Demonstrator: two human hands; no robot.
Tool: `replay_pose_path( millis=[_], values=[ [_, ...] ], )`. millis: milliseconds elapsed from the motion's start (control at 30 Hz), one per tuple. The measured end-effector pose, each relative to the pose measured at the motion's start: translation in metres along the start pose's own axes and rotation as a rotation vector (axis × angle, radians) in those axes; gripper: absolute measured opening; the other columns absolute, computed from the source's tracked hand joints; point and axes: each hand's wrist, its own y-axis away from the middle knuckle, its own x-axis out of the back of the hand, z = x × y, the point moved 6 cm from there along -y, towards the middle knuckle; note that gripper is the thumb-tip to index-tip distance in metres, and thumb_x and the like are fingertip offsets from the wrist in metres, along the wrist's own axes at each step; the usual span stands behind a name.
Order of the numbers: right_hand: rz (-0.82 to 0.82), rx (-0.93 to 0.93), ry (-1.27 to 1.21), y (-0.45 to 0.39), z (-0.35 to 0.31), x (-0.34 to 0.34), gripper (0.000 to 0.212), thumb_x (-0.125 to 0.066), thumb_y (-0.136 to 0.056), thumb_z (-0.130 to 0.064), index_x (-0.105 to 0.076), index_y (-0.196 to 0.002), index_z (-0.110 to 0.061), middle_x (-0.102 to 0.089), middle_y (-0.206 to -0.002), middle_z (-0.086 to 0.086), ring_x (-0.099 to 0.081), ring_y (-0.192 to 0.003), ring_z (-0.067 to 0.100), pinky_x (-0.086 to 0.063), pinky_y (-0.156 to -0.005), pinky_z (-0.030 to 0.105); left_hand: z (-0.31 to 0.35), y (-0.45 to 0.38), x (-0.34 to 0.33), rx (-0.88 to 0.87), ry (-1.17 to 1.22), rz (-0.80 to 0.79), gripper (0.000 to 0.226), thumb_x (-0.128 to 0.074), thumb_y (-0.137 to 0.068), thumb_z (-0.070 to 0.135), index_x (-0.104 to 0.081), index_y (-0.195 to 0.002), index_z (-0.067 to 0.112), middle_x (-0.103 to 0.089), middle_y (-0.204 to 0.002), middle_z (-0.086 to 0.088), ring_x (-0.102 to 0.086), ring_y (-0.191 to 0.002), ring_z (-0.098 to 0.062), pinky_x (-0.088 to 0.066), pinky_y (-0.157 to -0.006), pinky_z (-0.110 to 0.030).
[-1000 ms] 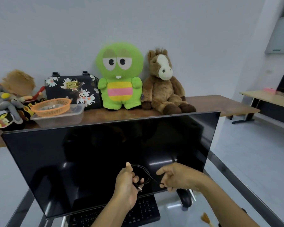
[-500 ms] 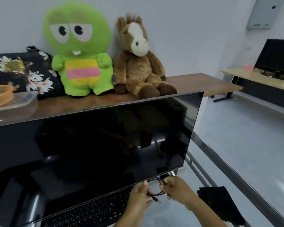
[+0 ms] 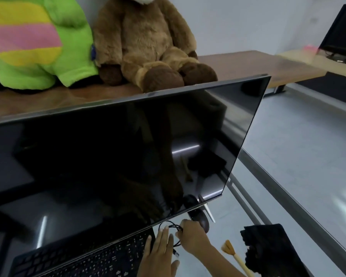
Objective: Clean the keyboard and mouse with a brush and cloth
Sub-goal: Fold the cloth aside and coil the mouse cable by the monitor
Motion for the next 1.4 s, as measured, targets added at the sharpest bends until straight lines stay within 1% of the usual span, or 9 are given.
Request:
replay_pose_path(
  millis=[133, 267, 400, 500, 600, 733, 867, 1000, 1400],
  values=[
    [0.234, 0.169, 0.198, 0.009, -0.004, -0.006, 0.037, -0.062, -0.089, -0.038, -0.060, -0.116, -0.013, -0.064, -0.110, 0.004, -0.064, -0.101, 0.023, -0.052, -0.082, 0.033, -0.012, -0.006, -0.015, -0.055, -0.106, 0.037, 0.084, -0.036, -0.071, 0.056, -0.037, -0.135, 0.001, 0.002, -0.162, -0.007, -0.001, -0.149, -0.021, 0.000, -0.116, -0.047],
    [0.570, 0.349, 0.251, 0.033, 0.001, -0.007, 0.045, -0.084, -0.057, -0.036, -0.075, -0.098, -0.019, -0.070, -0.103, 0.001, -0.063, -0.095, 0.019, -0.045, -0.085, 0.034, -0.008, -0.005, -0.018, 0.052, -0.116, 0.017, 0.078, -0.035, -0.074, 0.055, -0.069, -0.108, -0.006, -0.056, -0.135, -0.012, -0.060, -0.113, -0.028, -0.002, -0.118, -0.048],
    [0.764, 0.399, 0.177, 0.054, 0.007, -0.014, 0.047, -0.070, -0.064, -0.018, -0.069, -0.110, -0.016, -0.068, -0.117, 0.007, -0.052, -0.111, 0.020, -0.039, -0.092, 0.036, -0.003, -0.011, -0.019, 0.121, -0.146, 0.077, 0.074, -0.034, -0.074, 0.053, -0.074, -0.092, -0.007, -0.070, -0.112, -0.013, -0.069, -0.094, -0.033, -0.013, -0.110, -0.049],
    [0.711, 0.482, 0.088, 0.053, 0.005, -0.018, 0.043, -0.058, -0.072, -0.011, -0.057, -0.115, -0.018, -0.067, -0.110, 0.001, -0.056, -0.094, 0.014, -0.046, -0.079, 0.025, 0.004, -0.014, -0.022, 0.178, -0.146, 0.120, 0.066, -0.042, -0.073, 0.047, -0.074, -0.087, -0.009, -0.068, -0.107, -0.015, -0.055, -0.097, -0.036, -0.014, -0.108, -0.046],
    [0.559, 0.544, 0.006, 0.045, 0.002, -0.019, 0.056, -0.082, -0.058, -0.007, -0.064, -0.110, -0.019, -0.066, -0.089, -0.006, -0.061, -0.070, 0.005, -0.049, -0.061, 0.011, 0.008, -0.017, -0.018, 0.168, -0.140, 0.269, 0.048, -0.077, -0.056, 0.034, -0.075, -0.085, -0.005, -0.060, -0.105, -0.014, -0.052, -0.088, -0.031, -0.019, -0.105, -0.042],
    [0.486, 0.595, -0.008, 0.045, -0.001, -0.018, 0.045, -0.077, -0.061, -0.019, -0.065, -0.103, -0.025, -0.069, -0.077, -0.012, -0.060, -0.068, -0.001, -0.046, -0.066, 0.005, 0.003, -0.017, -0.004, 0.068, -0.091, 0.350, 0.060, -0.097, -0.029, 0.028, -0.076, -0.079, 0.002, -0.070, -0.091, -0.010, -0.051, -0.085, -0.022, -0.033, -0.093, -0.040],
    [0.506, 0.646, 0.095, 0.041, 0.002, -0.028, 0.017, -0.064, -0.072, -0.038, -0.077, -0.081, -0.031, -0.072, -0.091, -0.008, -0.061, -0.083, 0.011, -0.054, -0.066, 0.020, -0.015, -0.008, 0.002, -0.033, -0.147, 0.353, 0.039, -0.075, -0.056, 0.028, -0.077, -0.088, 0.007, -0.072, -0.103, -0.005, -0.066, -0.092, -0.015, -0.016, -0.110, -0.043],
    [0.489, 0.629, 0.104, 0.033, 0.004, -0.034, 0.021, -0.073, -0.061, -0.041, -0.076, -0.081, -0.034, -0.069, -0.090, -0.009, -0.049, -0.088, 0.009, -0.052, -0.068, 0.019, -0.019, -0.001, -0.007, -0.066, -0.157, 0.211, 0.058, -0.042, -0.071, 0.040, -0.072, -0.108, 0.007, -0.067, -0.121, -0.007, -0.044, -0.123, -0.020, -0.013, -0.109, -0.050],
    [0.548, 0.654, 0.104, 0.025, 0.013, -0.031, 0.022, -0.083, -0.062, -0.010, -0.077, -0.082, -0.019, -0.070, -0.092, -0.001, -0.064, -0.091, 0.014, -0.053, -0.072, 0.018, -0.004, 0.004, -0.022, -0.012, -0.189, 0.034, 0.067, -0.035, -0.074, 0.041, -0.066, -0.116, -0.001, -0.062, -0.126, -0.017, -0.040, -0.125, -0.028, -0.002, -0.118, -0.051]
  ],
)
